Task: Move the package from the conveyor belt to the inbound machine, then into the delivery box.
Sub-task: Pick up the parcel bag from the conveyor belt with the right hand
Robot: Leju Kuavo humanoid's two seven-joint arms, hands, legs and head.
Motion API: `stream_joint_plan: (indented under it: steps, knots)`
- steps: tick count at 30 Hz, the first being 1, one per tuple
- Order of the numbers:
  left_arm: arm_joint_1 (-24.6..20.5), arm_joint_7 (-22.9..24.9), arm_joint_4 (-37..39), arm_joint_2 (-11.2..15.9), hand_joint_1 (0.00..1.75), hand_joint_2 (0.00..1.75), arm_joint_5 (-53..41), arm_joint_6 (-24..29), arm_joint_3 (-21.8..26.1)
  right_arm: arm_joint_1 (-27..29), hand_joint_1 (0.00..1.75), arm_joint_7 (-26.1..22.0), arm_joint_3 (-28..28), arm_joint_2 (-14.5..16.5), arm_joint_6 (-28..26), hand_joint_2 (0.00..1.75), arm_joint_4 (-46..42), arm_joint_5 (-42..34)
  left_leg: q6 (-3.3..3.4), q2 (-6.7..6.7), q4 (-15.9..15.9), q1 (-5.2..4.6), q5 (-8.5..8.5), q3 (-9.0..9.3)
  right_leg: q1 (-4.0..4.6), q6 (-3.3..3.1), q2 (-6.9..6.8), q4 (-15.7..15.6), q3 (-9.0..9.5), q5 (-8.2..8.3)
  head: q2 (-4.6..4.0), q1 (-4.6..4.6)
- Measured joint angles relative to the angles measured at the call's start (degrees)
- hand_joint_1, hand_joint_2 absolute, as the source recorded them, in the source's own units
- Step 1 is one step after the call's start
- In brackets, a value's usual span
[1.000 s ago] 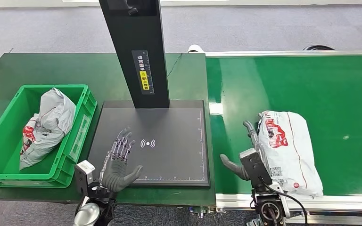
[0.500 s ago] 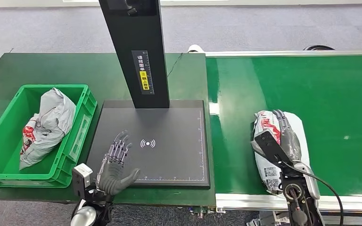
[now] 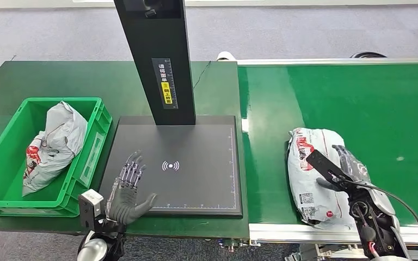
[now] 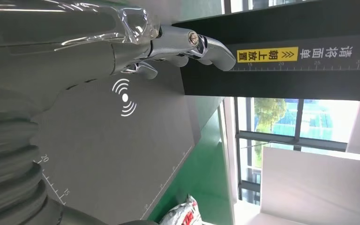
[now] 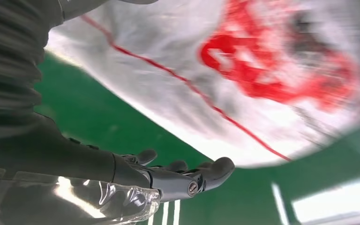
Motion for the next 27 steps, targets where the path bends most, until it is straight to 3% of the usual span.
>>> stream_joint_plan:
  steps: [5,10,12,14,16,27]
  knots:
    - [-0.03,0.55,0.01,0.06,0.00,1.75,0.15,0.67,-0.07,-0.75,0.00,5.76,3.02,-1.74,-0.79,1.75,4.44,4.17,0.00,0.01,0.00,0.00,0.00,0.00,0.01,0.00,-0.01,0.00,0.00,0.00,0.00,0.01]
    - [-0.23,0.70,0.14,0.09,0.00,1.75,0.15,0.90,-0.28,-0.50,0.00,5.51,5.02,-1.73,2.50,1.75,6.33,4.13,0.00,0.02,0.00,0.01,0.00,0.03,0.01,0.00,-0.01,-0.01,0.00,0.00,0.00,-0.01]
    - [-0.46,0.70,0.38,0.14,0.00,1.75,0.15,0.99,-0.43,-0.59,0.45,4.46,5.41,-1.78,4.11,1.75,6.75,3.43,0.00,0.02,0.00,0.01,0.00,0.05,0.01,0.00,-0.01,-0.01,0.02,0.00,0.00,0.00]
    - [-0.80,0.70,0.72,0.19,0.00,1.75,0.19,1.11,-0.65,-0.69,1.32,3.73,5.88,-1.82,5.35,1.75,7.16,3.01,0.00,0.04,0.00,0.01,0.00,0.09,0.01,0.00,0.00,-0.01,0.05,0.00,0.00,0.01]
    - [-1.17,0.70,1.02,0.24,0.00,1.75,0.24,1.26,-0.79,-0.72,1.75,3.44,6.37,-1.81,5.94,1.75,7.50,2.86,0.00,0.07,0.00,0.01,0.00,0.12,0.01,0.00,0.02,-0.01,0.07,0.00,0.00,0.00]
    - [-1.72,1.08,1.49,0.40,0.00,1.75,0.82,1.52,-0.84,-0.39,1.75,2.27,8.26,-1.83,8.27,1.75,7.88,1.66,0.01,0.10,0.00,0.01,0.00,0.31,0.01,0.00,0.04,-0.03,0.25,0.00,0.00,0.00]
